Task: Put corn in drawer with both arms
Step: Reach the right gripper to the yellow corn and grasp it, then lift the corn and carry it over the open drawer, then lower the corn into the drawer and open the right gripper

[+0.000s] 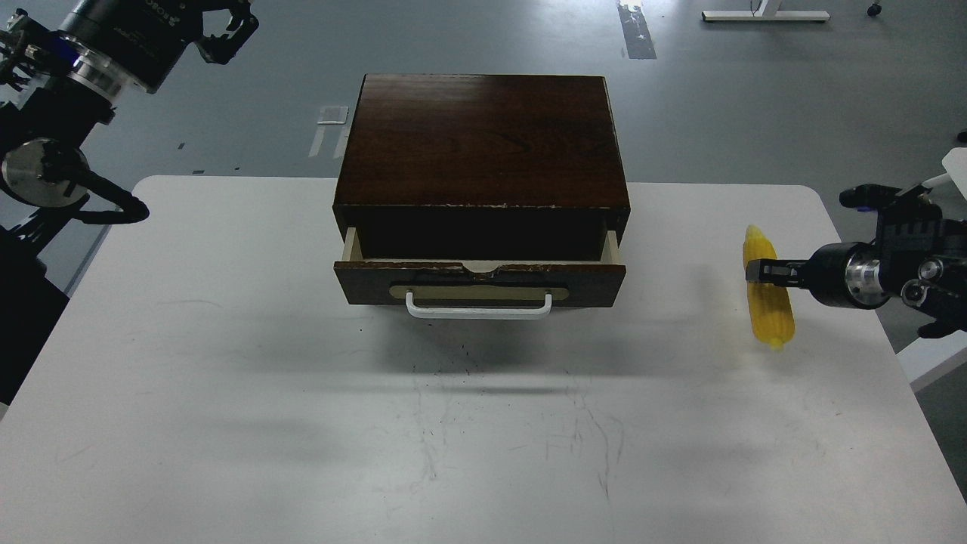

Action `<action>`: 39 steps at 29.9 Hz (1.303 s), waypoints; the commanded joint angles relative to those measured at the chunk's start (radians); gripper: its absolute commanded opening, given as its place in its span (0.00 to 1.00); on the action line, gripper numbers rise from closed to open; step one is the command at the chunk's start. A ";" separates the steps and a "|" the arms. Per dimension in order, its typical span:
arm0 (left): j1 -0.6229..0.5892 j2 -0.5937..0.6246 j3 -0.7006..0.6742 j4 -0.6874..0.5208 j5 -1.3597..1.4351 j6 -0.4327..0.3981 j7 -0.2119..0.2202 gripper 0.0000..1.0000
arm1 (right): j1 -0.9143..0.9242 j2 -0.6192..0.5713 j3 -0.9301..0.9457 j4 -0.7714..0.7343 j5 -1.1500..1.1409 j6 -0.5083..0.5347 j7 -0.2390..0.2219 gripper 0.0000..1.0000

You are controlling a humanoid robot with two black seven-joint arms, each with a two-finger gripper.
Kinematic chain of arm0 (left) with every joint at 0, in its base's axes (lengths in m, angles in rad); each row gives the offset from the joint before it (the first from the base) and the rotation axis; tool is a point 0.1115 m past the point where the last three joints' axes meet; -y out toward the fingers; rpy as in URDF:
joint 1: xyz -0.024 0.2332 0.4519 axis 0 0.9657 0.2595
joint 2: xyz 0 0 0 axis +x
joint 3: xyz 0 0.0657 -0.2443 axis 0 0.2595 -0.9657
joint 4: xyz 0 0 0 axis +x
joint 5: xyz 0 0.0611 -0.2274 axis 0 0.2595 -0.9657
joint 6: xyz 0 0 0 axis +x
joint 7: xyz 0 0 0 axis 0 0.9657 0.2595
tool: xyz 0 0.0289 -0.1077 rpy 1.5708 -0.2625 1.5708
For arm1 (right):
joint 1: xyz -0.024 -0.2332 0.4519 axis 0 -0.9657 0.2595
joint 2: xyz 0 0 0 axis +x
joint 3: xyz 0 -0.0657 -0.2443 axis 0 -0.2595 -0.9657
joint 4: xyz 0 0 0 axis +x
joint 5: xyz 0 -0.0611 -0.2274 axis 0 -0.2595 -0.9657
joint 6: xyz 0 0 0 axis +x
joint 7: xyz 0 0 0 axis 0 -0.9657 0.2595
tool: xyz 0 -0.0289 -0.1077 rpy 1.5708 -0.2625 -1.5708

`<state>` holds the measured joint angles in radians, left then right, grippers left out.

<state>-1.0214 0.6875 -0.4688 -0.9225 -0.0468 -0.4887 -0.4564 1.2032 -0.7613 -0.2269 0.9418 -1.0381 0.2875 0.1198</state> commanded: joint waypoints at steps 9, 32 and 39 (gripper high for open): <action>0.001 0.007 0.012 0.001 0.008 0.000 0.004 0.98 | 0.438 -0.027 -0.002 0.254 -0.187 -0.007 0.021 0.00; 0.029 0.067 0.009 0.001 0.008 0.000 -0.004 0.98 | 0.466 0.468 -0.015 0.360 -0.899 -0.113 0.139 0.00; 0.029 0.084 0.007 0.001 0.008 0.000 -0.007 0.98 | 0.411 0.468 -0.017 0.370 -0.928 -0.114 0.141 0.00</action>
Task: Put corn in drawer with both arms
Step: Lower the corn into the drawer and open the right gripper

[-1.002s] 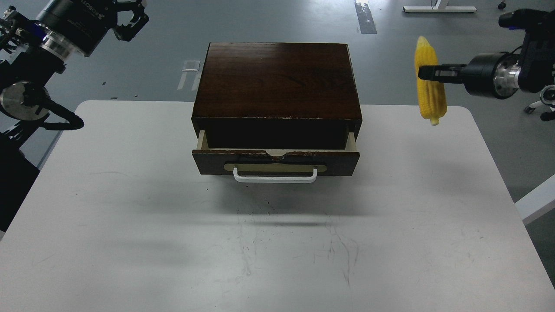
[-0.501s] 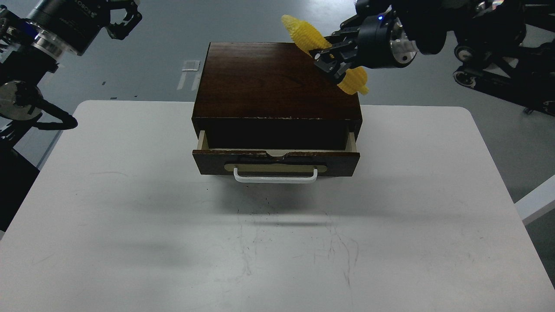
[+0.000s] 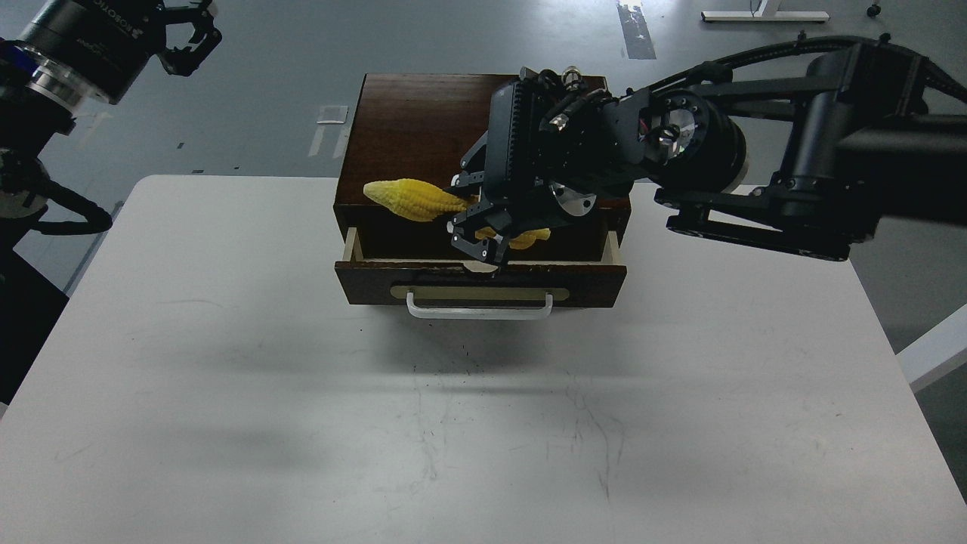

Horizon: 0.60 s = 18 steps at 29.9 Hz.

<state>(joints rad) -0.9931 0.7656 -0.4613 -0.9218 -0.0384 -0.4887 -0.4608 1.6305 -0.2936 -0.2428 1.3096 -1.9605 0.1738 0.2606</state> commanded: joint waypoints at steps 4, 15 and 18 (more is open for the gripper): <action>0.002 0.006 0.001 0.000 0.000 0.000 -0.003 0.98 | -0.017 -0.002 -0.003 0.000 -0.006 0.001 0.000 0.06; 0.010 0.000 0.000 0.000 -0.001 0.000 -0.004 0.98 | -0.015 -0.004 -0.003 0.000 -0.008 0.000 0.000 0.64; 0.013 0.003 -0.002 0.000 -0.001 0.000 -0.004 0.98 | -0.015 -0.004 -0.003 -0.001 -0.008 0.000 0.000 0.68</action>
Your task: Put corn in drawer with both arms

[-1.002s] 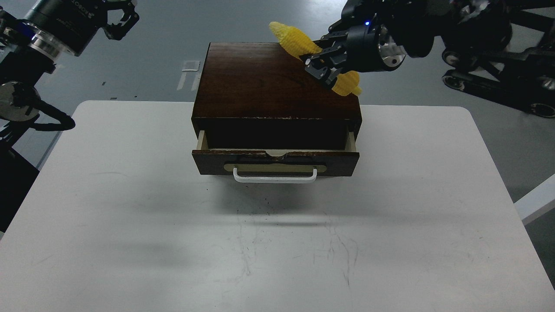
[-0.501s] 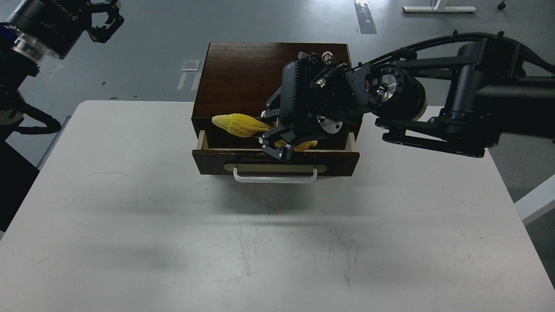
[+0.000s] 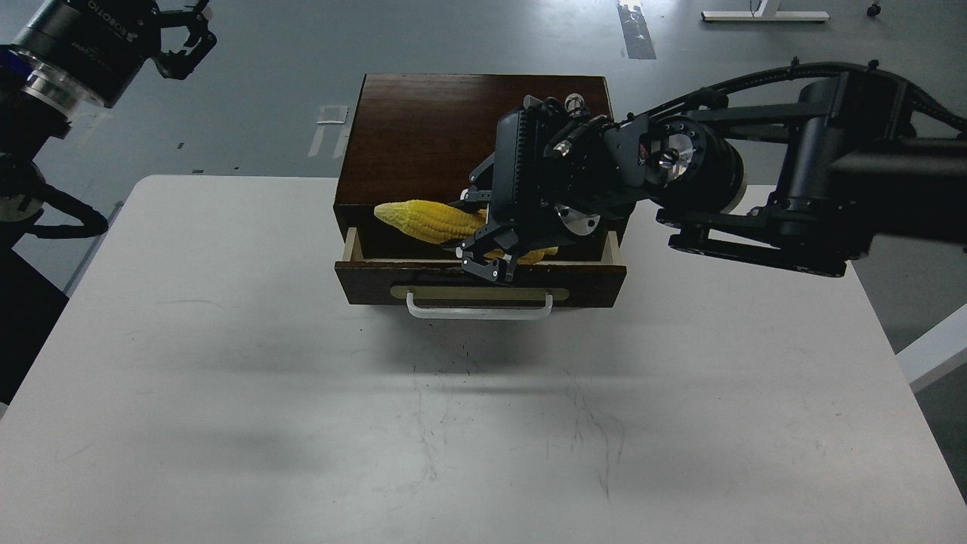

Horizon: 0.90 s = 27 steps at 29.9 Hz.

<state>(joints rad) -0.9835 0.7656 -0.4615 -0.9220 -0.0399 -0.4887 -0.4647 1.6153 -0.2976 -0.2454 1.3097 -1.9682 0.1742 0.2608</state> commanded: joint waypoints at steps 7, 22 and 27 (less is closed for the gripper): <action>0.003 0.008 -0.003 0.000 0.001 0.000 0.000 0.98 | 0.000 -0.003 0.000 -0.001 0.002 -0.001 0.000 0.73; 0.008 0.029 -0.003 0.014 -0.008 0.000 0.003 0.98 | 0.012 -0.236 0.166 -0.044 0.526 0.010 -0.015 1.00; 0.019 0.017 -0.002 0.026 -0.009 0.000 0.001 0.98 | 0.005 -0.368 0.212 -0.096 0.842 0.004 -0.017 1.00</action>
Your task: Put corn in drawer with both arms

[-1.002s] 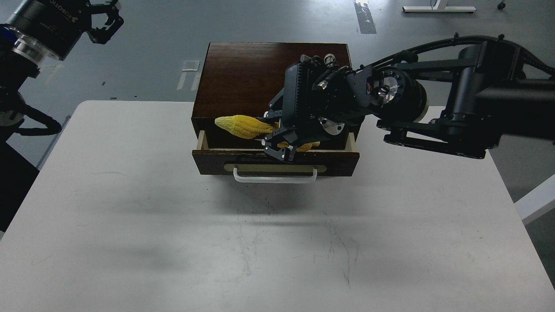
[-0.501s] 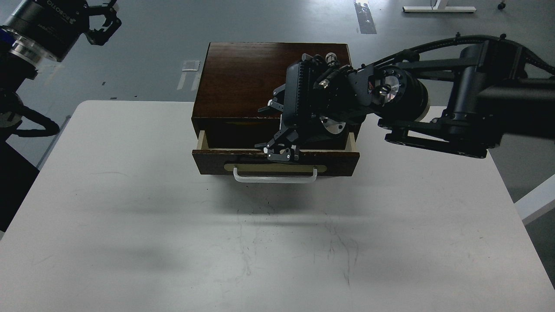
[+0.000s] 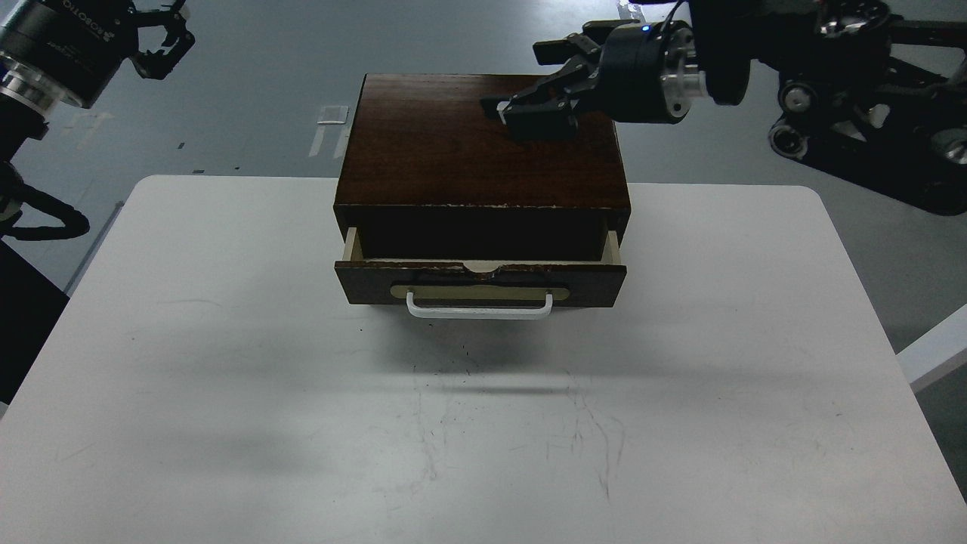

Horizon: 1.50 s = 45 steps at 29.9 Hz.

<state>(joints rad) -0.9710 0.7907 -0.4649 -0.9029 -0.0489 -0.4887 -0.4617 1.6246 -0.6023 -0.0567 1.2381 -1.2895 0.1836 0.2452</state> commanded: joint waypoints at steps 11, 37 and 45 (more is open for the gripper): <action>0.026 -0.039 0.000 0.058 0.000 0.000 0.003 0.98 | -0.127 -0.109 0.090 -0.212 0.942 -0.012 0.003 1.00; 0.136 -0.174 -0.026 0.199 -0.174 0.000 0.003 0.98 | -0.940 -0.073 0.799 -0.370 1.727 0.120 0.011 1.00; 0.183 -0.188 -0.077 0.200 -0.174 0.000 0.008 0.98 | -0.951 -0.013 0.801 -0.447 1.727 0.146 0.012 1.00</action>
<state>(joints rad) -0.8015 0.6038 -0.5301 -0.7033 -0.2225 -0.4887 -0.4561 0.6741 -0.6176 0.7428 0.7932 0.4372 0.3168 0.2571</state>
